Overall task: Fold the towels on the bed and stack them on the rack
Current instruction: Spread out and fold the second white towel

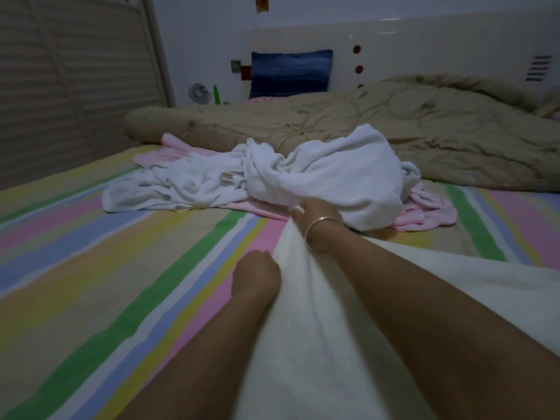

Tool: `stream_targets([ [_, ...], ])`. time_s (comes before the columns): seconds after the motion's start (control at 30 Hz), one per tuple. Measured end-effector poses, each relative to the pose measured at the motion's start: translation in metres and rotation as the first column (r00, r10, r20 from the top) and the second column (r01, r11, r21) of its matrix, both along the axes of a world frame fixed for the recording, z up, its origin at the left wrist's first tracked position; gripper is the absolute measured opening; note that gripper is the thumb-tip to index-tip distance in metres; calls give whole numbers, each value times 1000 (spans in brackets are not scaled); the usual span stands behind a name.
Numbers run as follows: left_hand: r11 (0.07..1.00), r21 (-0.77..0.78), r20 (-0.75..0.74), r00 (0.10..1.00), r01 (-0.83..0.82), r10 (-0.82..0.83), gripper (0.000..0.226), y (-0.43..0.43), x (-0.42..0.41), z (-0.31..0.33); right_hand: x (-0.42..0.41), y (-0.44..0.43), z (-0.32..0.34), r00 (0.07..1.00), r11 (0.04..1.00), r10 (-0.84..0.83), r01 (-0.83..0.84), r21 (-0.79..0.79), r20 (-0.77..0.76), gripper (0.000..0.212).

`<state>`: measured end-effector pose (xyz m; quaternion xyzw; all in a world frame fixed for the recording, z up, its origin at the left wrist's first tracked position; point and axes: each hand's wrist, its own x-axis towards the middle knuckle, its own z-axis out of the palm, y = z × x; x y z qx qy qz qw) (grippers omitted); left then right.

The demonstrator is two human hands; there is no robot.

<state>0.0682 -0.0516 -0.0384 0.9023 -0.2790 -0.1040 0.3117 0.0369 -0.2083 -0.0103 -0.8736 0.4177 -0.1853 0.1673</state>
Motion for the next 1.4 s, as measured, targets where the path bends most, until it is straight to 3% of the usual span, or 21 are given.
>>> stream_targets([
  [0.1,994,-97,-149,987,47,-61,66,6,5,-6,1,-4,-18,995,992,-10,-3,-127,-98,56],
  [0.27,955,-287,-273,949,79,-161,35,7,17,-21,21,-15,-23,989,980,-30,1,-197,-145,59],
  [0.37,955,-286,-250,956,76,-151,37,4,27,-28,30,-16,-34,985,967,-27,-18,-254,-172,58],
  [0.53,969,-206,-125,979,134,-162,54,4,26,-27,9,-18,-19,959,975,196,-214,-66,-204,55],
  [0.6,966,-213,-100,981,144,-168,55,6,24,-26,-5,-20,-9,934,959,246,-274,-77,-259,52],
  [0.73,965,-225,-100,982,133,-158,54,6,22,-25,-30,-19,2,895,929,162,-280,-240,-415,49],
  [0.83,964,-231,-124,979,131,-163,53,6,22,-25,-32,-13,-3,886,880,134,-312,-357,-445,45],
  [1.07,966,-232,-183,970,114,-159,51,5,29,-26,-17,-20,-25,859,901,137,-315,-299,-493,50],
  [1.23,976,-170,-179,969,139,-169,54,6,29,-18,-31,-19,-24,888,932,121,-255,-257,-443,58],
  [1.3,964,-224,-276,939,144,-205,56,10,27,-12,-43,-19,-23,892,943,117,-238,-233,-437,63],
  [1.4,921,-309,-461,809,239,-364,41,21,26,-5,-68,-25,-23,893,950,99,-215,-224,-439,72],
])
